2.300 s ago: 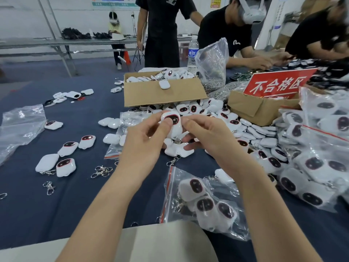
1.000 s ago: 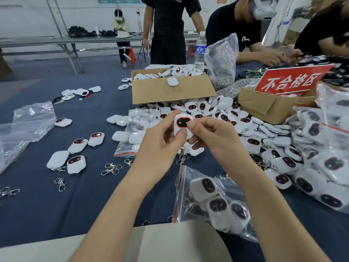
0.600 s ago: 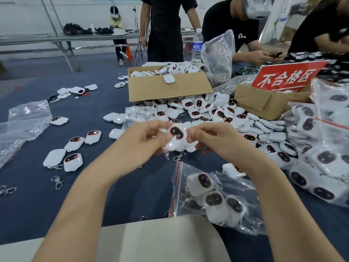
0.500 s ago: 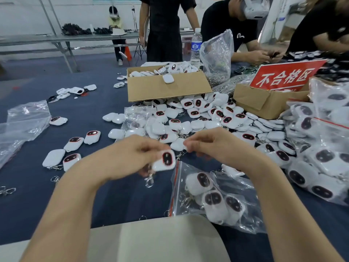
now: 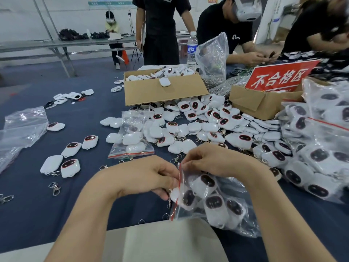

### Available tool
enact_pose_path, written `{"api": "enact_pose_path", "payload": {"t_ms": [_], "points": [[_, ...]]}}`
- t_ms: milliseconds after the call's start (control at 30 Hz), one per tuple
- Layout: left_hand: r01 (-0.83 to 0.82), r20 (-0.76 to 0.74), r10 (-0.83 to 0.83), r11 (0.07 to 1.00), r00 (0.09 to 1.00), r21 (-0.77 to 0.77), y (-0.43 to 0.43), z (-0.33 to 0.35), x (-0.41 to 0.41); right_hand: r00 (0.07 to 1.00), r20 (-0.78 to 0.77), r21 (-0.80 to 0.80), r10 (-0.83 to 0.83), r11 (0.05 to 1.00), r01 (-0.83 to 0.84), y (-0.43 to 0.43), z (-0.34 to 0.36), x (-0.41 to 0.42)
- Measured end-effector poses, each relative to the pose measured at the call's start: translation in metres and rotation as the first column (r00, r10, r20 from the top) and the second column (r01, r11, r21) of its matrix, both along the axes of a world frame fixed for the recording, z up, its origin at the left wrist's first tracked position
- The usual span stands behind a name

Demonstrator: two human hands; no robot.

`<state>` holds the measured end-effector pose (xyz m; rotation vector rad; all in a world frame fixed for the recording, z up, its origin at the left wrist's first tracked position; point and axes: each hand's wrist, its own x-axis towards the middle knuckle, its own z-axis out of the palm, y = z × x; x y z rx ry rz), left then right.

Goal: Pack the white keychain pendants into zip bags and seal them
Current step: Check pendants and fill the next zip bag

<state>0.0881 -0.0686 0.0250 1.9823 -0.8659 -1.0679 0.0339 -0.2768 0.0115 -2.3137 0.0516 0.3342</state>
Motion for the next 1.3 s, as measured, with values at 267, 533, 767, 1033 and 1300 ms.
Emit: {"api": "enact_pose_path", "payload": {"t_ms": [267,533,767,1033,1300], "points": [[-0.077,-0.060,0.077,0.997,0.995,-0.001,-0.008,0.007,-0.008,0.993,0.100,-0.037,-0.057,0.997,0.061,0.000,-0.003,0.002],[-0.266,-0.253,0.237,0.960,0.938,-0.087,0.002,0.015,-0.006,0.962,0.220,0.050,-0.164,0.986,0.156,-0.003,0.001,0.002],[-0.557,0.443,0.548,0.821,0.710,-0.123,0.006,-0.011,0.025,0.885,0.225,-0.329,-0.408,0.823,0.463,-0.013,-0.007,0.002],[-0.581,0.823,0.357,0.813,0.442,-0.041,-0.001,-0.048,0.028,0.916,0.234,-0.370,-0.325,0.842,0.393,-0.019,-0.010,0.000],[-0.529,0.733,0.486,0.824,0.476,-0.203,-0.002,-0.037,0.027,0.907,0.315,-0.222,-0.278,0.908,0.355,-0.025,-0.009,-0.002]]}}
